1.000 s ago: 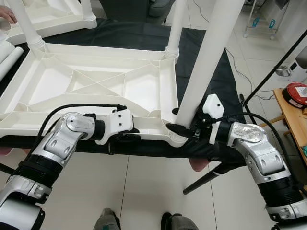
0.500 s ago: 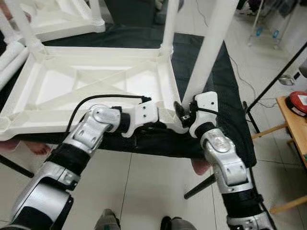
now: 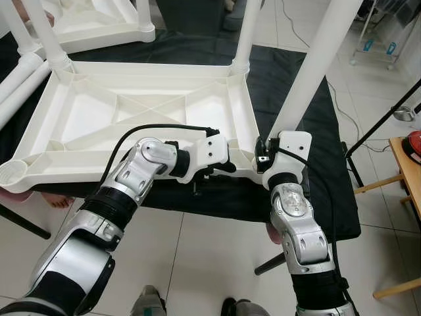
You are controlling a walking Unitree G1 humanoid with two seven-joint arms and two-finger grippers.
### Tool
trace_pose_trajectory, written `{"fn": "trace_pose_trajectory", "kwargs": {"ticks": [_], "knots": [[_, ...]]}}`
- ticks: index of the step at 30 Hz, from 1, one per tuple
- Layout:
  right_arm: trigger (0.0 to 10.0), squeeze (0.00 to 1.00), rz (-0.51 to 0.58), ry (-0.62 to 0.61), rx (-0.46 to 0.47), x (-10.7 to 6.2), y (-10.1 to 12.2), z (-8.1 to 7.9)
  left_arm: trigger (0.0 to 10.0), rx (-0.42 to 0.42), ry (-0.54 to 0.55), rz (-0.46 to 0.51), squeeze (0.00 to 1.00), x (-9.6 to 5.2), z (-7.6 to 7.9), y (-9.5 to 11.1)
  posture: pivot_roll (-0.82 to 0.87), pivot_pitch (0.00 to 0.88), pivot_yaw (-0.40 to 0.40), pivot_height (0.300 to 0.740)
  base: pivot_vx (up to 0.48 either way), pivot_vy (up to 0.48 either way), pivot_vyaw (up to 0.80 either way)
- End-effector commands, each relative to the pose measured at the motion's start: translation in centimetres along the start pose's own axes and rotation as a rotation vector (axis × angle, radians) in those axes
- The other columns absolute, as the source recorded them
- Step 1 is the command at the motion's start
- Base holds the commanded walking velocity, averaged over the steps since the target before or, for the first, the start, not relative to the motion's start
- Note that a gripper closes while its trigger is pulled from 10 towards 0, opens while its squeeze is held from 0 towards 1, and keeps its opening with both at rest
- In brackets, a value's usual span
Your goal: Building children table
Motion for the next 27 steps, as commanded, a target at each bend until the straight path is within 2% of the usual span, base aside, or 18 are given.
{"fn": "trace_pose_trajectory", "kwargs": {"ticks": [1,7,10,13,16,21,22,24,27], "knots": [[10.0,0.00,-0.193,-0.140,-0.085,-0.6,-4.7,3.7,10.0,0.007,0.071,-0.025,1.00,-0.3,-0.7,-0.3,0.13,0.182,-0.018,0.740,0.000,0.000,0.00],[10.0,0.00,-0.183,-0.121,-0.084,-0.5,-4.5,3.5,10.0,0.006,0.085,-0.046,1.00,-3.1,-1.5,-1.0,0.14,0.186,-0.022,0.740,0.000,0.000,0.00],[10.0,0.00,-0.183,-0.121,-0.084,-0.5,-4.5,3.5,10.0,0.006,0.085,-0.046,1.00,-3.1,-1.5,-1.0,0.14,0.186,-0.022,0.740,0.000,0.000,0.00],[10.0,0.00,-0.183,-0.107,-0.074,-0.5,-4.5,3.0,10.0,-0.016,0.131,-0.097,1.00,-4.9,-3.2,-2.0,0.15,0.186,-0.023,0.740,0.000,0.000,0.00],[10.0,0.00,-0.183,-0.105,-0.072,-0.5,-4.5,2.9,10.0,-0.023,0.134,-0.109,1.00,-5.2,-3.5,-2.2,0.15,0.186,-0.023,0.740,0.000,0.000,0.00],[10.0,0.00,-0.179,-0.104,-0.073,-0.4,-4.4,3.0,10.0,-0.051,0.121,-0.161,1.00,-3.9,-3.5,-2.9,0.15,0.184,-0.023,0.740,0.000,0.000,0.00],[10.0,0.00,-0.178,-0.105,-0.073,-0.4,-4.4,3.0,10.0,-0.067,0.106,-0.164,0.00,-3.5,-3.3,-3.0,0.15,0.180,-0.021,0.740,0.000,0.000,0.00],[10.0,0.00,-0.177,-0.106,-0.073,-0.4,-4.3,3.1,10.0,-0.079,0.094,-0.165,0.00,-3.2,-3.2,-3.1,0.15,0.180,-0.021,0.740,0.000,0.000,0.00],[10.0,0.00,-0.175,-0.110,-0.073,-0.3,-4.3,3.1,10.0,-0.125,0.026,-0.145,0.00,-2.3,-2.2,-3.1,0.15,0.177,-0.018,0.740,0.000,0.000,0.00]]}}
Point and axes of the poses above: a point about 5 cm out from each wrist's last joint towards the gripper, its own x axis pointing out of the wrist towards the gripper, its own y axis along the axis of the wrist's last joint, z = x × y, the point moved 4 cm from there along x, pointing out of the wrist towards the gripper, and after that the axes turned 15 degrees about x, right-handed, at the moved point
